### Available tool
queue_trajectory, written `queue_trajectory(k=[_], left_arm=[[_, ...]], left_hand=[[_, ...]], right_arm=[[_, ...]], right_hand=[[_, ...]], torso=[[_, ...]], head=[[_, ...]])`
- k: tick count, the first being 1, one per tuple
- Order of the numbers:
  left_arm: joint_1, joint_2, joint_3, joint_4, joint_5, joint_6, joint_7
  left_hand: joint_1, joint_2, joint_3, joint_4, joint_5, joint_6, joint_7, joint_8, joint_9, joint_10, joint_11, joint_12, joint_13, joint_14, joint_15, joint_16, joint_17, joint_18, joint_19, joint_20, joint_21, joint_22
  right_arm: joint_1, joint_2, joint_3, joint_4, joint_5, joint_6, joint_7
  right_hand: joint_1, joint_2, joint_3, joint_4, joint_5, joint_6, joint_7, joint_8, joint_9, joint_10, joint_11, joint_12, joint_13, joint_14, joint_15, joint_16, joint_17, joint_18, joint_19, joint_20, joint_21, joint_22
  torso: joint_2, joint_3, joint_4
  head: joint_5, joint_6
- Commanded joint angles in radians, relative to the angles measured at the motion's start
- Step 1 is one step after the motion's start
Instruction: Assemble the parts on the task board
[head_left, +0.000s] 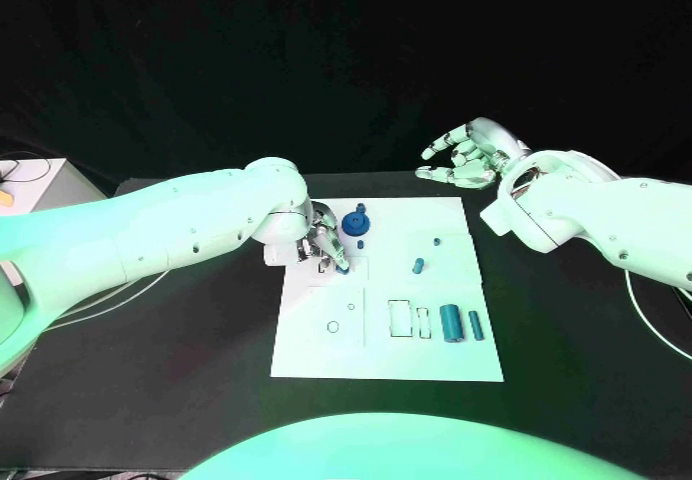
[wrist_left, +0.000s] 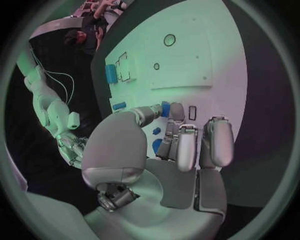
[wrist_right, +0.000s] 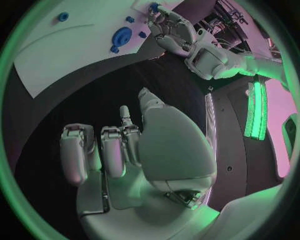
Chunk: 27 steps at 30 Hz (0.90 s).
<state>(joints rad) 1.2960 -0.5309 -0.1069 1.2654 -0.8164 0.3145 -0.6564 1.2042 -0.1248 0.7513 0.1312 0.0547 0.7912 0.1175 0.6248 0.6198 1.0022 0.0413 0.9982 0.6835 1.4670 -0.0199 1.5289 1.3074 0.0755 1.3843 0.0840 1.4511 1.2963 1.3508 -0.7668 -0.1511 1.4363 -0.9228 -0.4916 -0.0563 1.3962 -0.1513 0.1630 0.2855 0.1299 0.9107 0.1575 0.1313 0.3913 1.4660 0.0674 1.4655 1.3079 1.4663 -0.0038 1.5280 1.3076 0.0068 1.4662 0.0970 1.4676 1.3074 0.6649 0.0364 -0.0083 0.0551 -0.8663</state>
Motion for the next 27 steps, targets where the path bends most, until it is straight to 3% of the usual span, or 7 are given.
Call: queue_trajectory(k=[1,8,12,15,19,22,27], left_arm=[[-0.001,-0.001,0.000,0.003,0.022,-0.011,0.030],[-0.001,-0.008,0.000,0.007,0.024,-0.022,0.039],[-0.001,-0.016,0.000,0.014,0.024,-0.038,0.044],[-0.001,-0.026,0.000,0.023,0.024,-0.064,0.054],[0.000,-0.039,0.000,0.036,0.024,-0.099,0.067],[0.000,-0.046,0.000,0.045,0.017,-0.120,0.072],[0.000,-0.055,0.000,0.056,-0.008,-0.142,0.075]], left_hand=[[-0.014,0.003,0.115,-0.088,0.008,-0.006,0.000,0.036,0.069,0.003,-0.002,-0.004,-0.003,0.073,-0.001,0.000,0.198,-0.013,0.000,-0.001,-0.001,0.002],[-0.052,-0.001,0.191,-0.139,0.043,-0.002,0.002,0.050,0.099,0.012,0.000,0.005,0.004,0.075,0.000,0.002,0.201,-0.013,0.000,0.000,0.001,0.004],[-0.077,-0.007,0.205,-0.154,0.104,0.004,0.000,0.057,0.113,0.025,-0.002,0.017,0.016,0.077,-0.002,0.004,0.204,-0.013,0.003,-0.001,0.004,0.008],[-0.114,-0.025,0.207,-0.168,0.221,0.024,-0.011,0.070,0.130,0.078,-0.012,0.064,0.070,0.086,-0.011,0.015,0.220,-0.016,0.012,-0.007,0.010,0.019],[-0.144,-0.041,0.207,-0.183,0.328,0.043,-0.023,0.079,0.147,0.124,-0.024,0.103,0.119,0.090,-0.023,0.019,0.225,-0.020,0.026,-0.017,0.019,0.037],[-0.166,-0.053,0.197,-0.190,0.440,0.063,-0.034,0.089,0.161,0.164,-0.035,0.135,0.162,0.094,-0.033,0.024,0.234,-0.024,0.042,-0.027,0.028,0.058],[-0.178,-0.058,0.195,-0.195,0.473,0.076,-0.043,0.096,0.170,0.197,-0.042,0.162,0.199,0.094,-0.040,0.024,0.234,-0.027,0.051,-0.033,0.034,0.070]], right_arm=[[-0.002,0.001,0.000,-0.002,-0.007,0.022,-0.002],[-0.004,0.001,0.000,-0.004,-0.007,0.028,-0.004],[-0.005,0.001,0.000,-0.005,-0.007,0.030,-0.005],[-0.006,0.000,0.000,-0.006,-0.007,0.031,-0.005],[-0.007,-0.001,0.000,-0.006,-0.007,0.031,-0.006],[-0.008,-0.002,-0.001,-0.006,-0.007,0.031,-0.006],[-0.008,-0.005,-0.001,-0.006,-0.007,0.030,-0.006]], right_hand=[[-0.008,0.005,0.001,0.004,0.002,-0.007,0.003,0.003,0.001,0.027,0.008,-0.003,0.186,0.080,0.003,0.000,0.165,0.020,0.057,0.005,-0.003,0.188],[-0.010,0.007,0.002,0.004,0.003,-0.007,0.003,0.004,0.001,0.027,0.008,-0.003,0.185,0.080,0.003,0.000,0.165,0.020,0.057,0.005,-0.003,0.189],[-0.010,0.007,0.002,0.004,0.003,-0.007,0.003,0.004,0.001,0.027,0.008,-0.003,0.185,0.080,0.003,0.000,0.165,0.020,0.057,0.005,-0.003,0.189],[-0.011,0.008,0.002,0.004,0.003,-0.007,0.003,0.005,0.001,0.027,0.008,-0.004,0.185,0.080,0.003,0.000,0.164,0.020,0.057,0.005,-0.003,0.188],[-0.011,0.008,0.002,0.004,0.003,-0.007,0.003,0.005,0.001,0.027,0.008,-0.004,0.185,0.080,0.003,0.000,0.164,0.020,0.057,0.005,-0.003,0.188],[-0.011,0.008,0.002,0.004,0.003,-0.007,0.003,0.005,0.001,0.027,0.008,-0.004,0.185,0.080,0.003,0.000,0.164,0.020,0.057,0.005,-0.003,0.188],[-0.013,0.009,0.002,0.004,0.003,-0.008,0.003,0.005,0.001,0.026,0.008,-0.005,0.184,0.079,0.004,-0.001,0.163,0.020,0.056,0.005,-0.005,0.187]], torso=[[-0.001,0.0000,0.0004],[-0.001,0.0005,0.0000],[0.000,0.0007,0.0001],[-0.001,0.0011,0.0008],[-0.001,0.0009,0.0015],[0.000,0.0005,0.0010],[0.000,0.0001,0.0003]], head=[[0.001,-0.001],[0.001,0.000],[0.002,0.000],[0.003,0.000],[0.002,-0.001],[0.002,-0.002],[0.003,-0.004]])
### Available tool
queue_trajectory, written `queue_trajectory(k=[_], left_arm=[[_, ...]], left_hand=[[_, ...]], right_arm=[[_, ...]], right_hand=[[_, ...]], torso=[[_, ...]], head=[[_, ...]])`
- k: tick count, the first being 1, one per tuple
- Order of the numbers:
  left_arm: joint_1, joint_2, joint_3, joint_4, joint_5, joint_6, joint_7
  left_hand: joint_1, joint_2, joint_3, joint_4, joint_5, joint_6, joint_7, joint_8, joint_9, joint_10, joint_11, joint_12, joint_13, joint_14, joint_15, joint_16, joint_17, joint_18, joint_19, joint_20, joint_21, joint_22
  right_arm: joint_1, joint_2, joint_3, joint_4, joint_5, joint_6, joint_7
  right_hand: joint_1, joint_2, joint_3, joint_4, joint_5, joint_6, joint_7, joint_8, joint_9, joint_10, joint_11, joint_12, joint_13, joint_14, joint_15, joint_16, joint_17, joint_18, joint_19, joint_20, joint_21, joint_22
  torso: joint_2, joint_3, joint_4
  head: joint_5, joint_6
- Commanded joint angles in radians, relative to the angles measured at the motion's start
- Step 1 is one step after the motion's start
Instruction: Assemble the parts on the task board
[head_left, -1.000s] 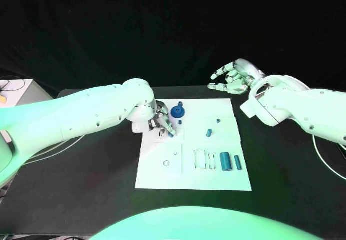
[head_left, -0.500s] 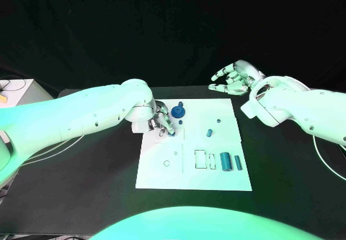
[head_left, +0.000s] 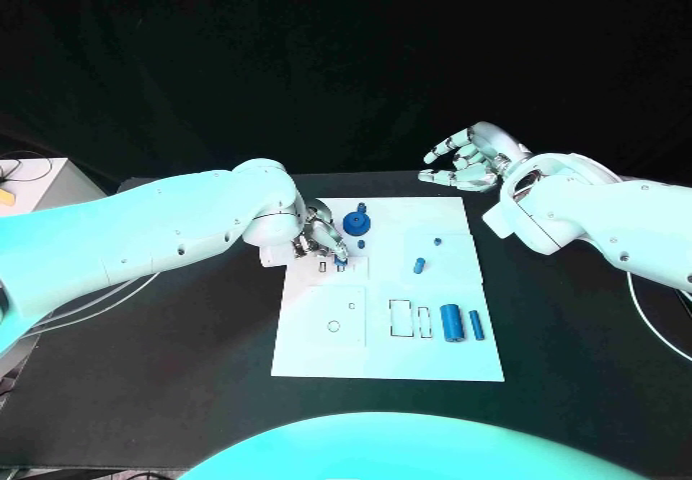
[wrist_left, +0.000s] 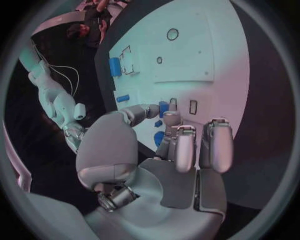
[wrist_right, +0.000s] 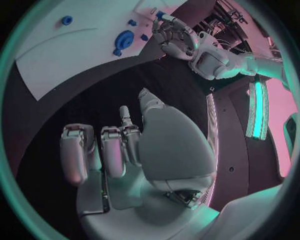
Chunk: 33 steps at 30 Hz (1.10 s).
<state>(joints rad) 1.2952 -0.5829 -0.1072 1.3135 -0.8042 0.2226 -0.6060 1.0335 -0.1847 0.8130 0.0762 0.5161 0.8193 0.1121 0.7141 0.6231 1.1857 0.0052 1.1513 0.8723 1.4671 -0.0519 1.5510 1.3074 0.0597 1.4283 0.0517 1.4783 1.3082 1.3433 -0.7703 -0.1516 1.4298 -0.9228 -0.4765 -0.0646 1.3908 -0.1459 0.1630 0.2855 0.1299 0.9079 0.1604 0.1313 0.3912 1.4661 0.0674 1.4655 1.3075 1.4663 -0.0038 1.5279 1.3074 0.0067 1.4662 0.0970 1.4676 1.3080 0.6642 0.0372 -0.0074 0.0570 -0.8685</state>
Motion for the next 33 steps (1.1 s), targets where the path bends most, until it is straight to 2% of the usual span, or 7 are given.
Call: queue_trajectory(k=[1,4,14,25,33], left_arm=[[0.000,-0.004,0.000,0.010,-0.030,-0.055,0.025],[0.000,-0.007,0.000,0.015,-0.053,-0.062,0.026],[-0.002,0.003,-0.003,0.013,-0.080,-0.062,0.016],[-0.004,0.008,-0.024,0.011,-0.087,-0.048,0.003],[-0.005,0.005,-0.030,0.012,-0.087,-0.030,-0.009]], left_hand=[[-0.008,0.002,0.133,-0.140,0.012,0.048,-0.037,0.006,0.167,0.013,-0.006,0.009,0.011,0.094,-0.008,0.002,0.234,-0.011,0.007,-0.001,0.007,0.058],[-0.016,0.000,0.131,-0.138,0.019,0.056,-0.042,0.012,0.173,0.032,-0.011,0.025,0.032,0.095,-0.012,0.004,0.237,-0.012,0.009,-0.004,0.007,0.060],[-0.025,0.000,0.128,-0.134,0.020,0.064,-0.049,0.018,0.179,0.050,-0.016,0.036,0.045,0.097,-0.017,0.007,0.242,-0.013,0.013,-0.007,0.010,0.066],[-0.039,0.007,0.120,-0.123,0.017,0.084,-0.063,0.033,0.191,0.088,-0.029,0.062,0.082,0.100,-0.026,0.012,0.251,-0.016,0.023,-0.015,0.014,0.078],[-0.043,0.013,0.117,-0.118,0.016,0.092,-0.069,0.037,0.194,0.100,-0.033,0.068,0.091,0.104,-0.030,0.020,0.263,-0.018,0.028,-0.019,0.017,0.085]], right_arm=[[-0.001,-0.002,0.000,0.000,-0.007,0.014,0.003],[-0.001,-0.003,0.000,0.000,-0.007,0.014,0.003],[-0.002,-0.003,0.000,0.000,-0.007,0.014,0.003],[-0.003,-0.003,0.000,0.000,-0.007,0.014,0.003],[-0.003,-0.003,0.000,-0.001,-0.007,0.015,0.002]], right_hand=[[-0.008,0.003,0.002,0.004,0.003,-0.005,0.000,0.005,0.001,0.026,0.008,-0.005,0.184,0.079,0.004,-0.001,0.163,0.020,0.056,0.005,-0.005,0.186],[-0.008,0.003,0.002,0.004,0.003,-0.005,0.000,0.005,0.001,0.026,0.008,-0.005,0.184,0.079,0.004,-0.001,0.163,0.020,0.056,0.005,-0.005,0.186],[-0.010,0.004,0.002,0.005,0.003,-0.005,0.001,0.005,0.001,0.026,0.008,-0.005,0.184,0.079,0.004,-0.001,0.163,0.020,0.056,0.005,-0.005,0.187],[-0.012,0.004,0.003,0.004,0.005,-0.006,0.000,0.006,0.001,0.025,0.008,-0.006,0.183,0.079,0.004,-0.002,0.161,0.020,0.056,0.005,-0.006,0.186],[-0.012,0.004,0.003,0.004,0.005,-0.006,0.000,0.006,0.001,0.025,0.008,-0.006,0.183,0.079,0.004,-0.002,0.161,0.020,0.056,0.005,-0.006,0.186]], torso=[[0.000,-0.0007,-0.0006],[0.001,-0.0004,-0.0007],[0.001,-0.0004,-0.0009],[0.001,0.0000,-0.0015],[0.001,0.0003,-0.0002]], head=[[0.001,-0.002],[0.002,-0.003],[0.004,-0.004],[0.005,-0.004],[0.006,-0.004]])
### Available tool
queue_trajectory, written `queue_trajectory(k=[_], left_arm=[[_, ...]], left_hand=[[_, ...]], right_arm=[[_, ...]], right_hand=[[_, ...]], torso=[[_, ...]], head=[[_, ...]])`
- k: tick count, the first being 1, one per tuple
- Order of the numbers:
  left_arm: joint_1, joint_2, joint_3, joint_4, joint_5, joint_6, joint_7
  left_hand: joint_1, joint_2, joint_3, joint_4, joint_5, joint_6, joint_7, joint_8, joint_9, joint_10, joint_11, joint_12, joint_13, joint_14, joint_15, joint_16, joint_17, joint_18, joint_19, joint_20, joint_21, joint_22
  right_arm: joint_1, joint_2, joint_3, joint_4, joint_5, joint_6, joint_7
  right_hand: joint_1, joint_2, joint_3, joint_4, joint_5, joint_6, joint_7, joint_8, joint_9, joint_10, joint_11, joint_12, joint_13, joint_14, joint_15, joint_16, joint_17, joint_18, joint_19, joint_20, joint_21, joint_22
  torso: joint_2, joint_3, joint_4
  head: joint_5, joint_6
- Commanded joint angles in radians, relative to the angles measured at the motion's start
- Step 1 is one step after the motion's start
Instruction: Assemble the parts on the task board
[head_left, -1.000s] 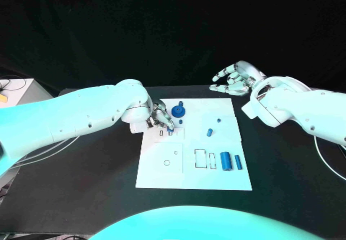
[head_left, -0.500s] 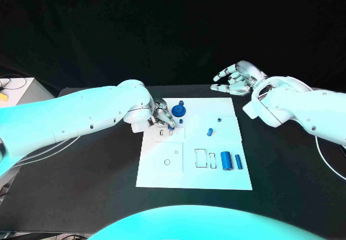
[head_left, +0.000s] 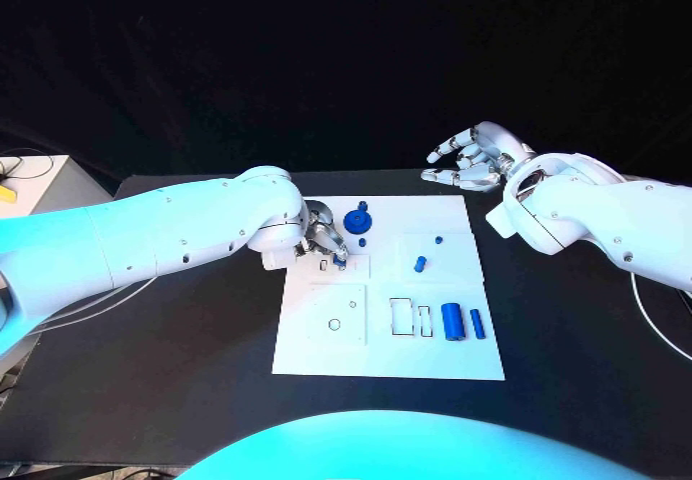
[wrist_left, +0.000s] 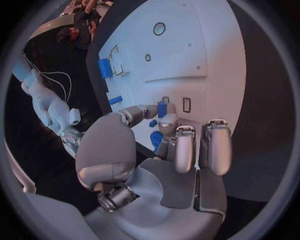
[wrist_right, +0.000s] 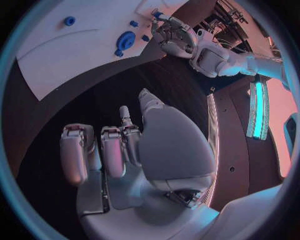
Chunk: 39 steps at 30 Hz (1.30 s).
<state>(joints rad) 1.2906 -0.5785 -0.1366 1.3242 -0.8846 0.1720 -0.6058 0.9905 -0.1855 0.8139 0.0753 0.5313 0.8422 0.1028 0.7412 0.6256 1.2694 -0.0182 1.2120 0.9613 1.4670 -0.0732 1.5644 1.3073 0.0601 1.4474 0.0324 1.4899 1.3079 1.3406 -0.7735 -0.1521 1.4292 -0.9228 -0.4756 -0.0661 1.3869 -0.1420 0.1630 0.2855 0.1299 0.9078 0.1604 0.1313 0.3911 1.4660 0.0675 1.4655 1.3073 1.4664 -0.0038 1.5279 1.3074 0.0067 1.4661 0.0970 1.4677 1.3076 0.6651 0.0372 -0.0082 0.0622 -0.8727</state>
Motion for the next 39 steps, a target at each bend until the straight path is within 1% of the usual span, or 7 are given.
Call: queue_trajectory(k=[1,7,24,28,35,39], left_arm=[[0.000,0.000,-0.001,0.002,-0.007,0.021,-0.010],[-0.001,0.001,-0.003,0.003,-0.007,0.030,-0.013],[-0.005,0.009,-0.005,-0.008,-0.010,0.037,-0.015],[-0.006,0.011,-0.005,-0.010,-0.014,0.039,-0.016],[-0.006,0.013,-0.006,-0.012,-0.018,0.039,-0.018],[-0.007,0.014,-0.006,-0.013,-0.023,0.032,-0.016]], left_hand=[[-0.001,0.015,0.115,-0.116,0.000,0.070,-0.060,0.011,0.192,0.018,-0.011,0.008,0.004,0.104,-0.009,0.006,0.263,-0.018,0.008,0.000,0.005,0.084],[-0.003,0.017,0.114,-0.114,0.000,0.072,-0.061,0.011,0.193,0.020,-0.012,0.008,0.004,0.104,-0.010,0.006,0.263,-0.019,0.010,-0.001,0.006,0.087],[-0.008,0.025,0.105,-0.107,-0.009,0.075,-0.064,0.012,0.195,0.024,-0.014,0.007,0.003,0.102,-0.013,0.003,0.258,-0.019,0.011,-0.004,0.005,0.087],[-0.009,0.028,0.104,-0.106,-0.012,0.075,-0.065,0.012,0.195,0.025,-0.015,0.006,0.001,0.102,-0.013,0.003,0.257,-0.018,0.010,-0.004,0.004,0.086],[-0.009,0.029,0.103,-0.105,-0.013,0.075,-0.065,0.011,0.195,0.025,-0.015,0.006,0.002,0.102,-0.014,0.003,0.258,-0.019,0.011,-0.004,0.005,0.088],[-0.009,0.031,0.102,-0.104,-0.015,0.076,-0.065,0.011,0.195,0.025,-0.016,0.005,0.001,0.102,-0.014,0.003,0.257,-0.019,0.012,-0.005,0.005,0.088]], right_arm=[[-0.001,0.000,0.000,0.000,-0.007,0.014,0.004],[-0.001,0.001,0.000,0.000,-0.007,0.015,0.004],[-0.002,-0.001,0.000,0.000,-0.007,0.017,0.004],[-0.002,-0.001,0.000,0.001,-0.007,0.017,0.004],[-0.002,-0.002,0.000,0.001,-0.007,0.017,0.004],[-0.002,-0.002,0.000,0.002,-0.007,0.017,0.004]], right_hand=[[-0.008,0.001,0.003,0.004,0.005,-0.006,0.000,0.006,0.001,0.025,0.008,-0.006,0.184,0.079,0.004,-0.002,0.161,0.020,0.056,0.005,-0.006,0.186],[-0.008,0.001,0.003,0.004,0.005,-0.006,0.000,0.006,0.001,0.025,0.008,-0.006,0.184,0.079,0.004,-0.002,0.161,0.020,0.056,0.005,-0.006,0.186],[-0.011,0.001,0.003,0.004,0.007,-0.006,0.000,0.007,0.001,0.024,0.008,-0.007,0.183,0.078,0.004,-0.002,0.160,0.021,0.055,0.005,-0.008,0.185],[-0.011,0.001,0.003,0.004,0.007,-0.006,0.000,0.007,0.001,0.024,0.008,-0.007,0.183,0.078,0.004,-0.002,0.160,0.021,0.055,0.005,-0.008,0.185],[-0.011,0.001,0.003,0.004,0.007,-0.006,0.000,0.007,0.001,0.024,0.008,-0.007,0.183,0.078,0.004,-0.002,0.160,0.021,0.055,0.005,-0.008,0.185],[-0.011,0.001,0.003,0.004,0.007,-0.006,0.000,0.007,0.001,0.024,0.008,-0.007,0.183,0.078,0.004,-0.002,0.160,0.021,0.055,0.005,-0.008,0.185]], torso=[[0.000,0.0002,0.0007],[0.001,-0.0005,0.0000],[0.001,0.0004,0.0001],[0.001,0.0000,-0.0004],[0.001,0.0005,0.0004],[0.001,0.0002,0.0005]], head=[[0.001,0.000],[0.001,0.000],[0.000,0.000],[0.000,0.000],[0.000,0.000],[0.000,0.000]])
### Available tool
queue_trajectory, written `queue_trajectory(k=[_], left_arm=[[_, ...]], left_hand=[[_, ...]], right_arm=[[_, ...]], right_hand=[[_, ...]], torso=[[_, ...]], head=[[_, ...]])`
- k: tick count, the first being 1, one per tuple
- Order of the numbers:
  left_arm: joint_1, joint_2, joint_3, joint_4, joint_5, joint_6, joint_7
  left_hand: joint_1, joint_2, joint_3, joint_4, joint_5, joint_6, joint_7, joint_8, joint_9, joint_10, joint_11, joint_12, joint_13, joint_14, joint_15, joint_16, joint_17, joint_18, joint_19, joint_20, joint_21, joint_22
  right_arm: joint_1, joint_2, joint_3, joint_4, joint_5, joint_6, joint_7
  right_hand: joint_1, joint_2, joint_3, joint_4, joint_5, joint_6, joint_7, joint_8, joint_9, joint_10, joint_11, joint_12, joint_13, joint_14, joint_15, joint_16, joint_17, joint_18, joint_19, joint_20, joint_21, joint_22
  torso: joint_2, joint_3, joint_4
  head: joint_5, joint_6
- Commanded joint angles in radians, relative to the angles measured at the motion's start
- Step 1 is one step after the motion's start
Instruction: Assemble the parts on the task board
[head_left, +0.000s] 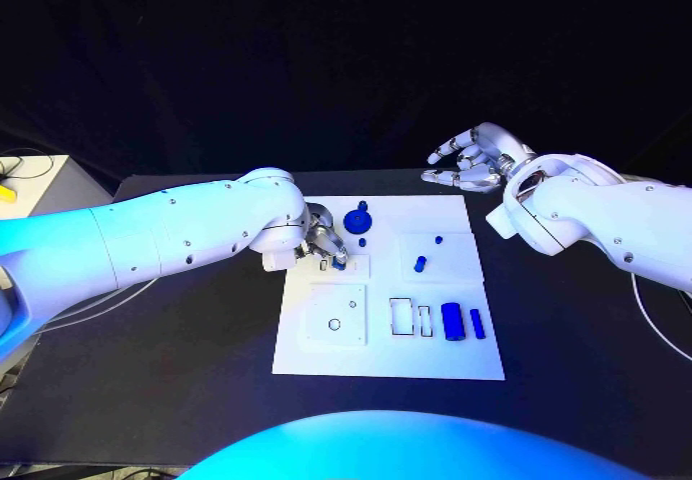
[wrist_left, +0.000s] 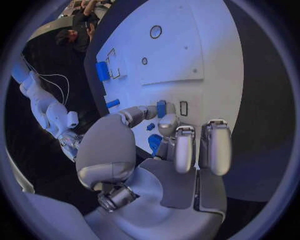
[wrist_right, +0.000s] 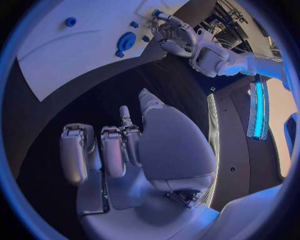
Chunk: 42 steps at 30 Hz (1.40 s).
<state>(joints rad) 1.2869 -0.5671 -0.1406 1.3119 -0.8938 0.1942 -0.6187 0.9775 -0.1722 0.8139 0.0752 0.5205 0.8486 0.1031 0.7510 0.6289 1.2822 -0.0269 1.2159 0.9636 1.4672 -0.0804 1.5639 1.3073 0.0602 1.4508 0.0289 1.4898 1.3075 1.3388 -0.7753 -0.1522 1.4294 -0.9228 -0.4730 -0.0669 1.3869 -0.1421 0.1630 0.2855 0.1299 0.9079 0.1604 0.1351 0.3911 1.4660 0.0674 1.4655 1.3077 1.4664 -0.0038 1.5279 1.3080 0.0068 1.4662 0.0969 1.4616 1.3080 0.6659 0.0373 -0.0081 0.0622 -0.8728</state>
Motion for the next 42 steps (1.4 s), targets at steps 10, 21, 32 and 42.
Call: queue_trajectory(k=[10,21,32,42], left_arm=[[-0.003,0.001,-0.002,0.003,-0.020,0.003,-0.001],[-0.005,-0.009,-0.001,0.018,-0.034,-0.025,0.011],[-0.006,-0.031,0.001,0.052,-0.037,-0.057,0.021],[-0.006,-0.037,0.003,0.067,-0.036,-0.075,0.028]], left_hand=[[0.004,0.022,0.103,-0.103,-0.006,0.070,-0.067,0.001,0.192,0.013,-0.008,0.001,-0.001,0.102,-0.007,0.003,0.257,-0.019,0.009,-0.002,0.005,0.089],[0.006,0.026,0.103,-0.105,-0.006,0.070,-0.067,0.001,0.192,0.016,-0.009,0.003,0.003,0.102,-0.008,0.003,0.257,-0.020,0.010,-0.003,0.006,0.091],[0.008,0.027,0.104,-0.106,-0.006,0.071,-0.068,0.001,0.193,0.017,-0.009,0.004,0.004,0.102,-0.009,0.003,0.257,-0.020,0.011,-0.003,0.007,0.092],[0.009,0.027,0.104,-0.108,-0.006,0.071,-0.068,0.001,0.193,0.018,-0.010,0.005,0.005,0.102,-0.009,0.004,0.259,-0.020,0.011,-0.003,0.007,0.093]], right_arm=[[-0.001,0.000,0.000,0.002,-0.007,0.015,0.005],[-0.001,-0.001,0.000,0.003,-0.007,0.016,0.004],[-0.002,-0.002,0.000,0.003,-0.007,0.017,0.003],[-0.003,-0.002,0.000,0.002,-0.007,0.019,0.002]], right_hand=[[-0.013,0.001,0.003,0.004,0.007,-0.007,0.000,0.004,0.001,0.024,0.008,-0.007,0.182,0.078,0.004,-0.003,0.159,0.021,0.055,0.005,-0.002,0.185],[-0.013,0.001,0.003,0.004,0.007,-0.007,0.000,0.004,0.001,0.024,0.008,-0.007,0.182,0.078,0.004,-0.003,0.159,0.021,0.055,0.005,-0.002,0.185],[-0.013,0.001,0.003,0.004,0.007,-0.007,0.000,0.004,0.001,0.024,0.008,-0.007,0.182,0.078,0.004,-0.003,0.159,0.021,0.055,0.005,-0.002,0.185],[-0.013,0.001,0.003,0.004,0.007,-0.007,0.000,0.004,0.001,0.024,0.008,-0.007,0.182,0.078,0.004,-0.003,0.159,0.021,0.055,0.005,-0.002,0.185]], torso=[[0.000,0.0000,-0.0001],[0.000,-0.0004,-0.0003],[0.000,-0.0001,-0.0002],[0.000,0.0003,-0.0001]], head=[[-0.001,0.000],[-0.002,0.000],[-0.004,0.000],[-0.004,0.000]])
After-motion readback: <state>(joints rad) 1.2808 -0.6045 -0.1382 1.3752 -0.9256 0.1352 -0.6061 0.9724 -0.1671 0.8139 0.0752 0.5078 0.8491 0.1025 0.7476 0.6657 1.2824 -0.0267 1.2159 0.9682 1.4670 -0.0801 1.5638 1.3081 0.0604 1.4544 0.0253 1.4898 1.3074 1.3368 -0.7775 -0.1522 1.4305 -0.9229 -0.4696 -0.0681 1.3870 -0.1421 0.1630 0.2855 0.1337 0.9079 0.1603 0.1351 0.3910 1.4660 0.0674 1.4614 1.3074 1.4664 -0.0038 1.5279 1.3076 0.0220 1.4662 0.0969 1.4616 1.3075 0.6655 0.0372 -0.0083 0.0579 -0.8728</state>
